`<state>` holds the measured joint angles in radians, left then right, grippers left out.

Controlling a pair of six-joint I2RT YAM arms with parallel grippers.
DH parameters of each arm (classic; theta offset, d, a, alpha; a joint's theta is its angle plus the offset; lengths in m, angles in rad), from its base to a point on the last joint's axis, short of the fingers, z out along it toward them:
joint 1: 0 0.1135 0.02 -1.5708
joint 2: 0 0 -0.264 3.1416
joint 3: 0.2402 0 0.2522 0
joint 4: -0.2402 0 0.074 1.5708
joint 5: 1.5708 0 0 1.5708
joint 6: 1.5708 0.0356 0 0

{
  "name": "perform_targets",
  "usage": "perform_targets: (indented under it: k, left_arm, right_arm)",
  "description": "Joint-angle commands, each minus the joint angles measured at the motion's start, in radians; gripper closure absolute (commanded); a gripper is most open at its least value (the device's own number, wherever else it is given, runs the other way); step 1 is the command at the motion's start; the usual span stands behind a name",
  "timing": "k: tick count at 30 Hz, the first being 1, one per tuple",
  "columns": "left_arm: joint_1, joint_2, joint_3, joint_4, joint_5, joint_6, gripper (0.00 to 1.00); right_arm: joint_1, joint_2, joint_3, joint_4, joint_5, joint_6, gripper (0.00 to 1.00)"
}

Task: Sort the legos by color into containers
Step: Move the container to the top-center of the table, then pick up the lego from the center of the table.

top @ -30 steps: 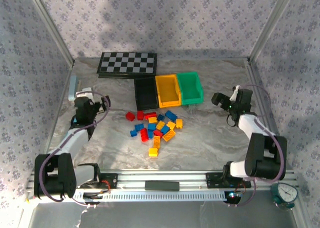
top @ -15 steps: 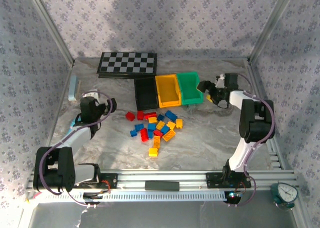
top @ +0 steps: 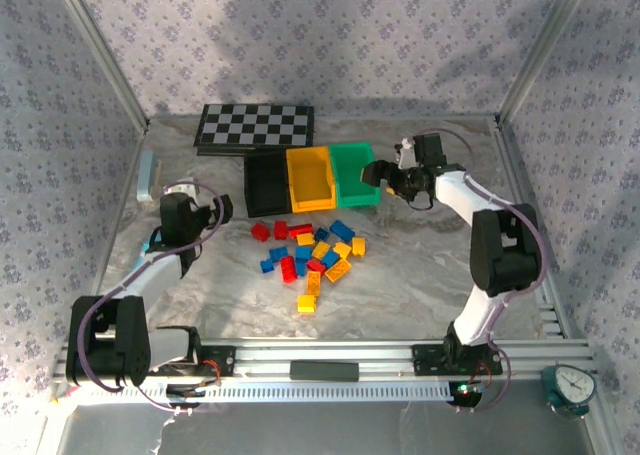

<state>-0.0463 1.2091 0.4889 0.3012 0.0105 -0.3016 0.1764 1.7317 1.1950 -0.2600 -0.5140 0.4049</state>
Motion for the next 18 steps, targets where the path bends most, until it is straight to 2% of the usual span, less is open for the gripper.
perform_targets:
  k: [1, 6, 8, 10, 13, 15, 18]
  left_arm:
    - [-0.003, -0.028, 0.016, -0.011, 0.0, -0.024, 0.0]
    - [-0.026, -0.025, 0.04, -0.065, 0.031, -0.052, 0.0]
    - [-0.044, -0.018, 0.052, -0.084, 0.04, -0.085, 0.0]
    - [-0.058, -0.002, 0.062, -0.096, 0.076, -0.113, 0.0]
    - [-0.09, 0.003, 0.056, -0.107, 0.118, -0.116, 0.0]
    - [-0.113, -0.017, 0.018, -0.088, 0.096, -0.107, 0.0]
    - [-0.121, -0.042, -0.026, -0.078, 0.044, -0.113, 0.0]
  right_arm:
    - [0.036, -0.139, -0.042, -0.164, 0.115, -0.104, 0.03]
    - [0.15, -0.259, -0.123, -0.252, 0.206, -0.149, 0.04]
    - [0.214, -0.265, -0.141, -0.287, 0.268, -0.16, 0.08]
    - [0.267, -0.258, -0.154, -0.297, 0.321, -0.164, 0.13]
    - [0.335, -0.234, -0.156, -0.287, 0.383, -0.174, 0.14]
    - [0.36, -0.195, -0.136, -0.282, 0.41, -0.179, 0.14]
    - [0.369, -0.125, -0.075, -0.286, 0.395, -0.182, 0.23]
